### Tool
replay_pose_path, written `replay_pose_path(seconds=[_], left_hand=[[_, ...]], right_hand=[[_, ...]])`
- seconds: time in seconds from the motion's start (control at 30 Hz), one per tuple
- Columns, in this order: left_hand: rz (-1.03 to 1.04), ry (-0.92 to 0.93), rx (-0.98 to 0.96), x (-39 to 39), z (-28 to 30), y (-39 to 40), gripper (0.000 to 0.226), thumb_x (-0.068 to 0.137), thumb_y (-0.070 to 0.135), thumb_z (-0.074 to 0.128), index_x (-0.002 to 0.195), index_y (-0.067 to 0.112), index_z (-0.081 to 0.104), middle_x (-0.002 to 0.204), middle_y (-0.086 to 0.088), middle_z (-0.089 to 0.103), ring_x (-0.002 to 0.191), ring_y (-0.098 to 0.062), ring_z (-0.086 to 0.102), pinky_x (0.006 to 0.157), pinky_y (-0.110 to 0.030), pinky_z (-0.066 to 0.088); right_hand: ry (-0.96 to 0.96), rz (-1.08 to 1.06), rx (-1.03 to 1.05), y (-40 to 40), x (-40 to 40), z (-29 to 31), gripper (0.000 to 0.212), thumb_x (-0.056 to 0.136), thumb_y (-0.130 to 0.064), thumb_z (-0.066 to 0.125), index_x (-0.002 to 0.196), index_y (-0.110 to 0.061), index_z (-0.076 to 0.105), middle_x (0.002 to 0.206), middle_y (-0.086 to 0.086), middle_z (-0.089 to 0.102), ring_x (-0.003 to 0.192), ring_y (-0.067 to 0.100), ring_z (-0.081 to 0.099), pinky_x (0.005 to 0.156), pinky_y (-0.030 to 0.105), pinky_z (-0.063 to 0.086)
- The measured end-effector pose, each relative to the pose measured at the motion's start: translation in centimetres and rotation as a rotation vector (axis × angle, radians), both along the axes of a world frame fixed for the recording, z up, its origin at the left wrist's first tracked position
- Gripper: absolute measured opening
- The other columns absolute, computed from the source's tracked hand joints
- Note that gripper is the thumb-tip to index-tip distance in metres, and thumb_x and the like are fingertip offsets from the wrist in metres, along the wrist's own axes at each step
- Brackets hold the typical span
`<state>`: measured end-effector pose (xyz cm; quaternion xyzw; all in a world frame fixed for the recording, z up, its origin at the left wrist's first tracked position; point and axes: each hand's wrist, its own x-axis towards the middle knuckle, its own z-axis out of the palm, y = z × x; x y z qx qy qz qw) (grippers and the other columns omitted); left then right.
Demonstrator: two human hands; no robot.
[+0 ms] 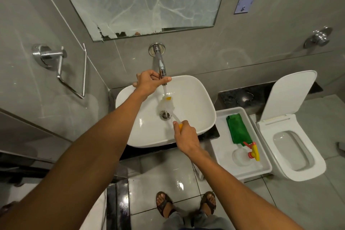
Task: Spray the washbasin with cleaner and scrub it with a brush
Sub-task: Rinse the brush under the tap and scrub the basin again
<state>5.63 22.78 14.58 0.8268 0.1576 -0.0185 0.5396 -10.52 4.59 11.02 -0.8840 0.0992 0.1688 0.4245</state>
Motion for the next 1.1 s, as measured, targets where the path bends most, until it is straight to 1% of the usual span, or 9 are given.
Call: replay_pose_path(seconds=[0.07, 0.1, 0.2, 0.3, 0.53, 0.67, 0.8, 0.97, 1.1], left_hand=[[0.108, -0.016, 0.071, -0.3, -0.3, -1.2, 0.048, 0.068, 0.059, 0.097, 0.081, 0.028, 0.062, 0.11, -0.003, 0.069, 0.12, -0.02, 0.044, 0.086, -0.027, 0.037], [0.149, -0.033, 0.097, -0.4, -0.4, -1.9, 0.049, 0.069, 0.058, 0.097, 0.078, 0.03, 0.057, 0.106, 0.0, 0.062, 0.116, -0.02, 0.039, 0.084, -0.029, 0.037], [0.215, -0.092, 0.19, -0.5, -0.8, -3.3, 0.051, 0.075, 0.053, 0.094, 0.075, 0.029, 0.049, 0.087, 0.005, 0.053, 0.112, -0.022, 0.038, 0.089, -0.044, 0.034], [0.267, -0.107, 0.253, -0.3, -1.1, -4.0, 0.05, 0.08, 0.053, 0.091, 0.085, 0.022, 0.052, 0.089, 0.001, 0.056, 0.108, -0.02, 0.038, 0.083, -0.04, 0.023], [0.307, -0.153, 0.33, -0.3, -1.9, -4.9, 0.051, 0.083, 0.056, 0.087, 0.091, 0.021, 0.051, 0.094, -0.001, 0.06, 0.114, -0.026, 0.048, 0.086, -0.043, 0.024], [0.285, -0.208, 0.335, -0.5, -2.2, -4.3, 0.058, 0.079, 0.069, 0.083, 0.088, 0.021, 0.052, 0.091, 0.001, 0.064, 0.106, -0.02, 0.042, 0.085, -0.041, 0.021], [0.253, -0.163, 0.245, -1.7, -3.0, -4.0, 0.072, 0.075, 0.086, 0.074, 0.102, 0.021, 0.058, 0.094, -0.001, 0.069, 0.114, -0.019, 0.043, 0.097, -0.045, 0.029], [0.268, -0.014, 0.158, -3.9, -5.3, -4.5, 0.074, 0.083, 0.094, 0.049, 0.109, 0.025, 0.054, 0.093, 0.009, 0.053, 0.118, -0.023, 0.045, 0.108, -0.048, 0.03], [0.347, 0.125, 0.209, -5.4, -7.6, -6.9, 0.058, 0.106, 0.073, 0.035, 0.104, 0.018, 0.054, 0.116, -0.012, 0.067, 0.132, -0.038, 0.051, 0.114, -0.056, 0.028]], right_hand=[[-0.007, -0.001, -0.018, 0.1, 0.1, 0.2, 0.05, 0.11, -0.048, 0.038, 0.119, -0.003, 0.057, 0.112, 0.021, 0.07, 0.101, 0.04, 0.069, 0.087, 0.046, 0.057], [-0.01, -0.003, -0.027, 0.2, 0.2, 0.2, 0.05, 0.11, -0.048, 0.038, 0.119, -0.003, 0.057, 0.112, 0.022, 0.07, 0.101, 0.04, 0.069, 0.088, 0.046, 0.057], [-0.02, 0.001, -0.04, 0.3, 0.3, 0.5, 0.05, 0.11, -0.047, 0.038, 0.119, -0.002, 0.057, 0.112, 0.023, 0.07, 0.102, 0.041, 0.069, 0.09, 0.048, 0.056], [-0.023, -0.001, -0.03, 0.5, 0.5, 0.6, 0.05, 0.11, -0.047, 0.038, 0.12, -0.002, 0.058, 0.113, 0.022, 0.07, 0.104, 0.041, 0.069, 0.092, 0.049, 0.056], [-0.032, 0.0, -0.053, 0.1, 0.8, 0.3, 0.05, 0.11, -0.048, 0.037, 0.12, -0.003, 0.057, 0.113, 0.022, 0.071, 0.104, 0.042, 0.069, 0.09, 0.046, 0.055], [-0.02, 0.008, -0.031, -0.4, 0.9, 0.2, 0.048, 0.109, -0.049, 0.039, 0.12, -0.005, 0.056, 0.112, 0.02, 0.071, 0.103, 0.04, 0.069, 0.09, 0.048, 0.057], [-0.009, -0.008, 0.045, -1.3, 0.7, 0.0, 0.039, 0.108, -0.047, 0.043, 0.117, -0.009, 0.048, 0.106, 0.017, 0.069, 0.096, 0.035, 0.07, 0.082, 0.048, 0.06], [-0.088, -0.038, 0.112, -4.8, 0.4, -1.1, 0.038, 0.109, -0.05, 0.038, 0.105, -0.015, 0.052, 0.086, -0.002, 0.062, 0.072, 0.009, 0.06, 0.056, 0.024, 0.046], [-0.154, -0.136, 0.183, -9.8, -0.3, -2.7, 0.043, 0.11, -0.051, 0.032, 0.11, -0.016, 0.057, 0.091, 0.0, 0.069, 0.079, 0.007, 0.065, 0.069, 0.032, 0.054]])
